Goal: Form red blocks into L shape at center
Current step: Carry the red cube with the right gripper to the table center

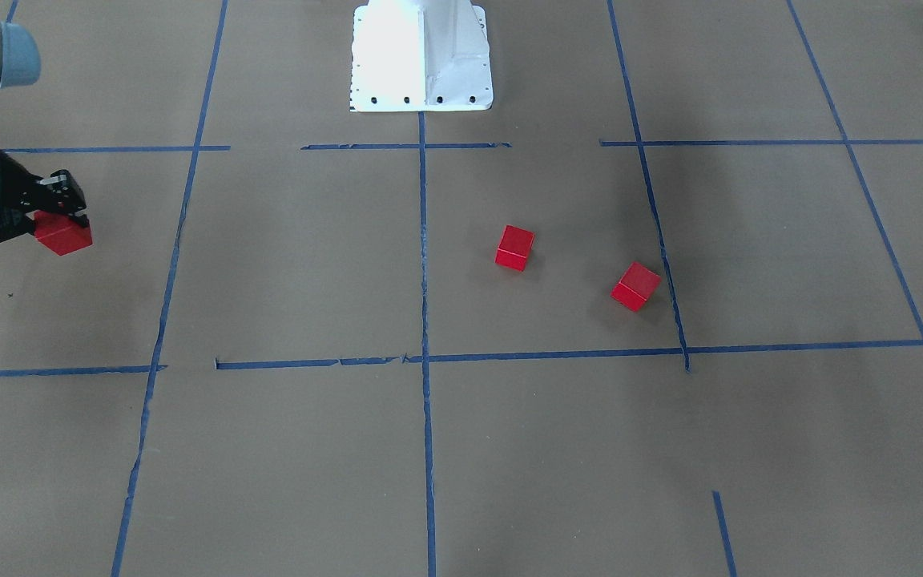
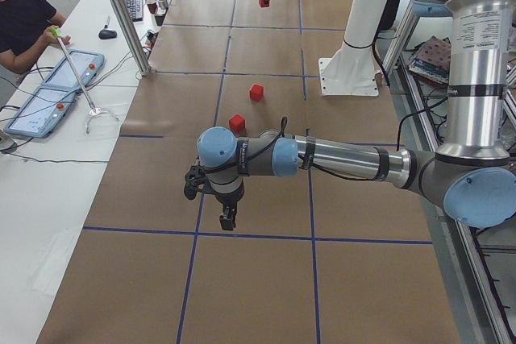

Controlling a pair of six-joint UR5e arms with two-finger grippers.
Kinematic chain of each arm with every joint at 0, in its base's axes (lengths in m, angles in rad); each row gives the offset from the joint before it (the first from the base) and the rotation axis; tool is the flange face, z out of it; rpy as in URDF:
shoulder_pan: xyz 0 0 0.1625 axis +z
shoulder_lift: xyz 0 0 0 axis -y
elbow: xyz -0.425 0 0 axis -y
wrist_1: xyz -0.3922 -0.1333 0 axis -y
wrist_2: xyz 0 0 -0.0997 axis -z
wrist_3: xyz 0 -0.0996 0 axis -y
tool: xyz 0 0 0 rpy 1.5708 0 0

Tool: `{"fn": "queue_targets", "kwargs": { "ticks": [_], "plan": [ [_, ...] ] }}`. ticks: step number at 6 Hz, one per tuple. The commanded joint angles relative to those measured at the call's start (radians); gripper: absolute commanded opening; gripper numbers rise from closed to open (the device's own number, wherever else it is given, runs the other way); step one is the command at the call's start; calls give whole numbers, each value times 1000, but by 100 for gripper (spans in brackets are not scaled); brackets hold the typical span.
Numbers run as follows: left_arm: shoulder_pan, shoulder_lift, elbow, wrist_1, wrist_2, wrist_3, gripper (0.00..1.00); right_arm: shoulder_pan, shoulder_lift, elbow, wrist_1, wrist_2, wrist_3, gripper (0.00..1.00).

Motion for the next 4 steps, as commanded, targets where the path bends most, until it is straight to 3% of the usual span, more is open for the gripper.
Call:
{"fn": "queue_targets", "kwargs": {
  "ticks": [1,2,3,4],
  "plan": [
    [-1,-2,2,0,0,0,100,-227,245,44,-48,-70,447,0],
    [-1,0,2,0,0,0,100,-306,356,-6,-67,-165,534,0],
    [-1,0,2,0,0,0,100,-349,513,-131,-103,-219,617,0],
    [1,0,1,0,0,0,100,-398,592,-233,-89,-292,709,0]
  ]
}}
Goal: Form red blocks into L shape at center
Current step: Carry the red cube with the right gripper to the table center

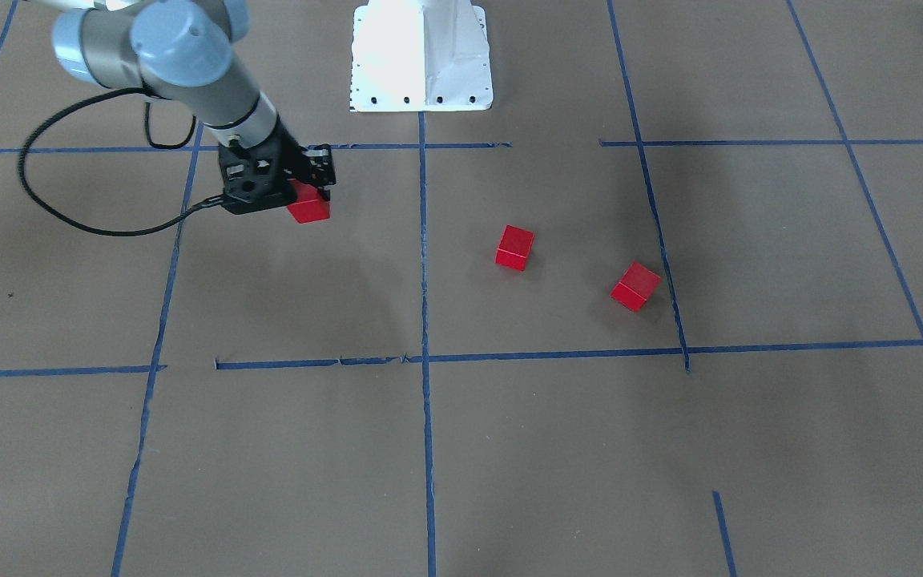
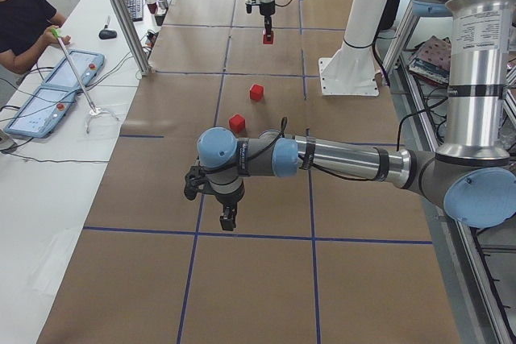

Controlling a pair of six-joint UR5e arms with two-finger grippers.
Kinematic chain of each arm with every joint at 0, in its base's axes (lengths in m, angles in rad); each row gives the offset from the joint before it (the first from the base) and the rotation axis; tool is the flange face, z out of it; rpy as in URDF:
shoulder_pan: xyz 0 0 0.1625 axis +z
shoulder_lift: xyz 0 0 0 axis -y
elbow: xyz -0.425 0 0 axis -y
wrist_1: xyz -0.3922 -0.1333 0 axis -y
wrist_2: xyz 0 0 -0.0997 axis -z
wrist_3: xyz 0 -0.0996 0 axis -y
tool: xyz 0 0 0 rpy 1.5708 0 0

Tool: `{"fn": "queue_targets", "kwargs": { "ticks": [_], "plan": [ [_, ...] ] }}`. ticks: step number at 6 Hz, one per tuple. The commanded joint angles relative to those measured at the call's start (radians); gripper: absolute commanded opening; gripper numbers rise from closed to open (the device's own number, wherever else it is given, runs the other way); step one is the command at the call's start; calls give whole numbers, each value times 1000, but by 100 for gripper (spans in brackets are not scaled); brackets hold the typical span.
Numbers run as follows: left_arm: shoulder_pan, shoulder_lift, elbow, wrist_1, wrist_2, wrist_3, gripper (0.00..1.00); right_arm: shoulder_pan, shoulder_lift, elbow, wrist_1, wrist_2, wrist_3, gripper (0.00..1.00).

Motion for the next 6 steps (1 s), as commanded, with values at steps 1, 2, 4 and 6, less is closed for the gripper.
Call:
{"fn": "queue_targets", "kwargs": {
  "ticks": [1,2,4,6],
  "plan": [
    [1,0,-1,-1,0,0,100,-75,185,-182,14,-92,129,1],
    [0,0,2,-2,0,0,100,-97,225,-230,18,-108,196,1],
    [1,-1,8,-3,0,0,100,-132,218,-240,61,-129,210,0],
    [0,0,11,-3,0,2,100,-151,216,-252,61,-139,207,0]
  ]
}}
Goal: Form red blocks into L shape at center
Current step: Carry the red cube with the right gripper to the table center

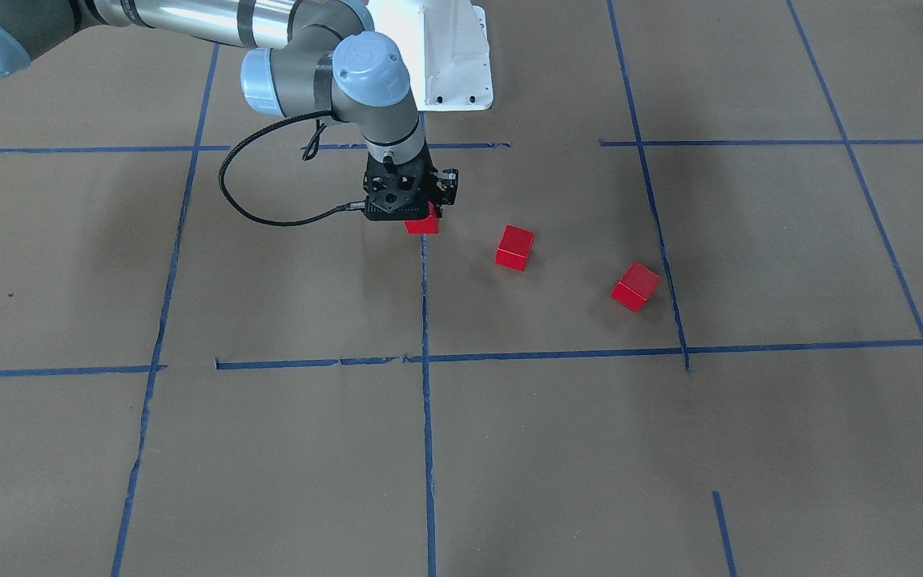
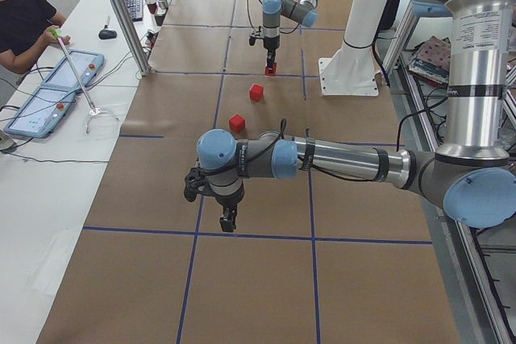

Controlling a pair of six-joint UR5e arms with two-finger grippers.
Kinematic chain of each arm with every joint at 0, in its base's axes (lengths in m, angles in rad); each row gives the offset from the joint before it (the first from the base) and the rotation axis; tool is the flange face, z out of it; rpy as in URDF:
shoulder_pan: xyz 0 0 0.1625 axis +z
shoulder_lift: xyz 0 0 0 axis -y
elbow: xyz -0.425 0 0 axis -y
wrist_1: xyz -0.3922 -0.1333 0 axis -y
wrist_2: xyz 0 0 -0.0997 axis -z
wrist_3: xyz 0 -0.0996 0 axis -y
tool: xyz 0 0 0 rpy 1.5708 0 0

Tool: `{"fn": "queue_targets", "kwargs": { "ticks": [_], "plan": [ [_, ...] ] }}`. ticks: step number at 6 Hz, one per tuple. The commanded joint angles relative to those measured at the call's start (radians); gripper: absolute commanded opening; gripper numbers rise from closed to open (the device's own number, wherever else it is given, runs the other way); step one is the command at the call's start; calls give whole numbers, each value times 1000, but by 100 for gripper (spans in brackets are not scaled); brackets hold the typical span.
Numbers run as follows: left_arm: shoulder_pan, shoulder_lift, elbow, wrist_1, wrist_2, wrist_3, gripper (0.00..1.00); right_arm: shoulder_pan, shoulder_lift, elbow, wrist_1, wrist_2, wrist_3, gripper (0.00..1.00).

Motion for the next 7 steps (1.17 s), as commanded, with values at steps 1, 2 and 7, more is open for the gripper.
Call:
{"fn": "queue_targets", "kwargs": {
  "ticks": [1,2,7],
  "plan": [
    [-1,0,2,0,0,0,100,-11,-5,-4,0,-6,-4,3],
    [1,0,3,0,0,0,100,-11,-5,-2,0,-4,-11,7],
    [1,-1,1,-2,0,6,100,-12,8,12,-36,-18,-21,100]
  ]
}}
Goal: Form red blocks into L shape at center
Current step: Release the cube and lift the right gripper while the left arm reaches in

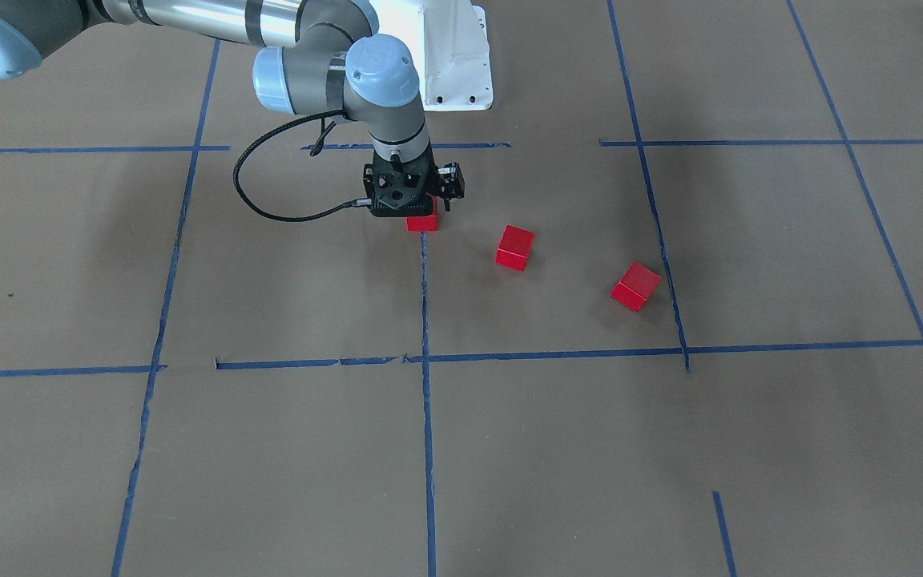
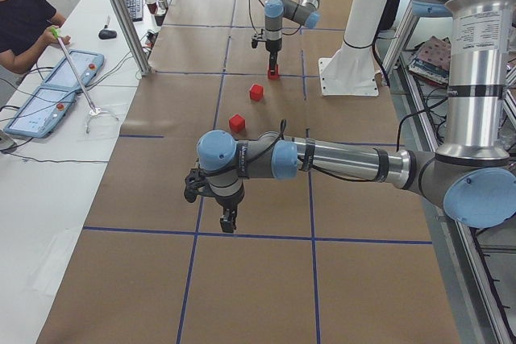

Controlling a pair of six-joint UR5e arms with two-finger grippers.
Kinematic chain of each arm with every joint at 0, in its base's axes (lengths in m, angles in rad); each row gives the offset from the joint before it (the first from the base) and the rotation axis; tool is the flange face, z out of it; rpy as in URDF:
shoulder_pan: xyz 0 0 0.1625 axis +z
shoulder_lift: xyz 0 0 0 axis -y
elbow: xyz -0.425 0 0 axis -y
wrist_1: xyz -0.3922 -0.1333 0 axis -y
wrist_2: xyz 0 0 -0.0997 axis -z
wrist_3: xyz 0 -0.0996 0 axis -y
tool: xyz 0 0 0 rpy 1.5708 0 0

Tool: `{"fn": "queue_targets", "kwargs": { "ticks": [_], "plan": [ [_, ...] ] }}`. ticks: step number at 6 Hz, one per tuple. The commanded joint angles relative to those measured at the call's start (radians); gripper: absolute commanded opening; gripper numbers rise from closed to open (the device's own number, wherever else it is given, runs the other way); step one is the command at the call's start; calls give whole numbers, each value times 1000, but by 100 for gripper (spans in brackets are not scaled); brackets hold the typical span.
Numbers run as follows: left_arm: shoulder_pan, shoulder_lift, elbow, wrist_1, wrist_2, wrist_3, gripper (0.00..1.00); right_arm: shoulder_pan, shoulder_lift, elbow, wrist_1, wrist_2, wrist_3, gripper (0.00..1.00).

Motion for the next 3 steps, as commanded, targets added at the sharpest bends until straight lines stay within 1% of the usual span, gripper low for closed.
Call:
{"fn": "queue_targets", "kwargs": {
  "ticks": [1,2,3],
  "plan": [
    [4,-4,-11,-1,0,0,100,23,-15,70,-3,2,-8,100],
    [68,-9,-13,-37,-15,1,100,50,-76,184,-14,5,-8,100],
    [111,-7,-14,-129,-50,-10,100,75,-141,276,-16,13,-8,100]
  ]
}}
